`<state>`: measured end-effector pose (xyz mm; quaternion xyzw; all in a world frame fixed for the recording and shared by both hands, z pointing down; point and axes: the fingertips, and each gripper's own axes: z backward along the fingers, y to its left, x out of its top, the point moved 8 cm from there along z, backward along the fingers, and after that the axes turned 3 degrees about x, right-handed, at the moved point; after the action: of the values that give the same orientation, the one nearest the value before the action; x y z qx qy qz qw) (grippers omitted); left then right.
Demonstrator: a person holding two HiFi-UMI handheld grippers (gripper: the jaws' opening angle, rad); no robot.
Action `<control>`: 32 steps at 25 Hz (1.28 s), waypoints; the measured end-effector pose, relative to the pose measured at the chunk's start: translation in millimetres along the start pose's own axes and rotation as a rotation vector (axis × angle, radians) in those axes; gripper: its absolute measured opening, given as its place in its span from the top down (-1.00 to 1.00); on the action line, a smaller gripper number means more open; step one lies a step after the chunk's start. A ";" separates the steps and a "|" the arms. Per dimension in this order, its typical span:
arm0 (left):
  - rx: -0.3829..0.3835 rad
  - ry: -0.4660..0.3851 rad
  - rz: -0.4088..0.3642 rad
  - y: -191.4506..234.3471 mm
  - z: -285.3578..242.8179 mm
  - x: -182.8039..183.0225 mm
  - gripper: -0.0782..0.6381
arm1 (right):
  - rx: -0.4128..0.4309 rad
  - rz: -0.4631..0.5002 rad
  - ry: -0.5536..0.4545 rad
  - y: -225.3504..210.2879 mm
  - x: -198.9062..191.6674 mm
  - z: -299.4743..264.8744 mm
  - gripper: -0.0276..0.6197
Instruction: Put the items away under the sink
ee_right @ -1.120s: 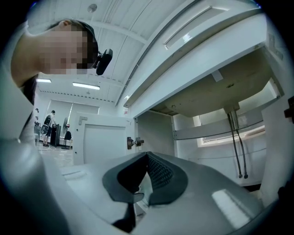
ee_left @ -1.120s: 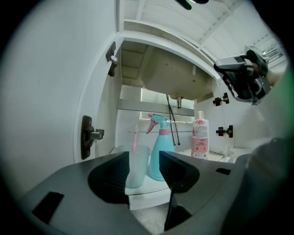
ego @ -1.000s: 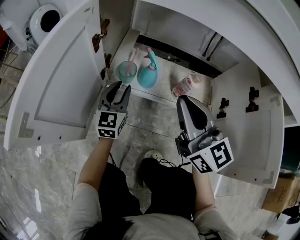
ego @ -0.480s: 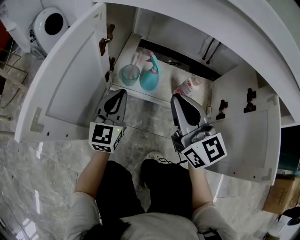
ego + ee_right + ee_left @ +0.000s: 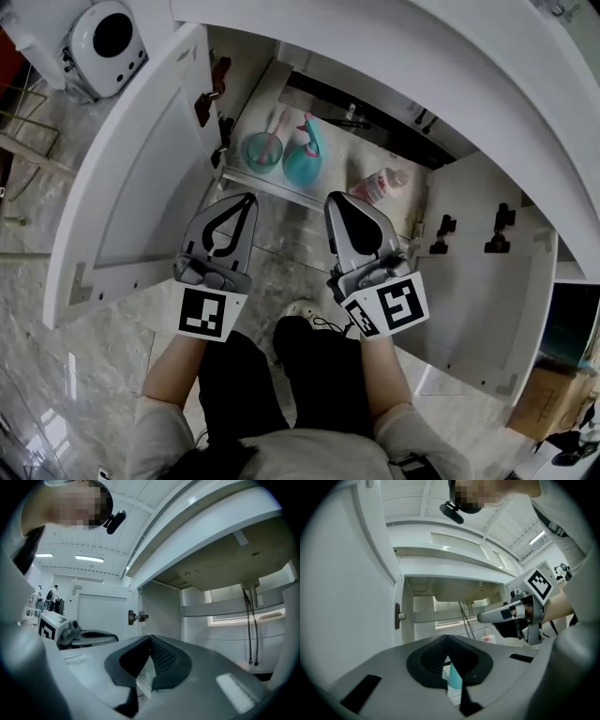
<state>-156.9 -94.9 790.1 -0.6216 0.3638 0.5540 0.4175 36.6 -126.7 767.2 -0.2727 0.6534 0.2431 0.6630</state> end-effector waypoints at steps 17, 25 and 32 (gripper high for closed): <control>0.033 0.111 0.122 -4.3 29.3 163.2 0.76 | -0.009 -0.075 0.096 21.5 133.5 32.0 0.88; 0.048 0.108 0.146 -10.1 51.1 273.2 0.76 | -0.036 -0.083 0.093 26.5 236.9 66.1 0.88; 0.055 0.082 0.123 1.2 65.0 371.4 0.76 | -0.031 -0.072 0.054 30.2 328.8 74.5 0.88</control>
<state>-137.9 -31.5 418.9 -0.6086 0.4329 0.5426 0.3844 80.0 -65.1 437.2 -0.3129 0.6570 0.2217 0.6491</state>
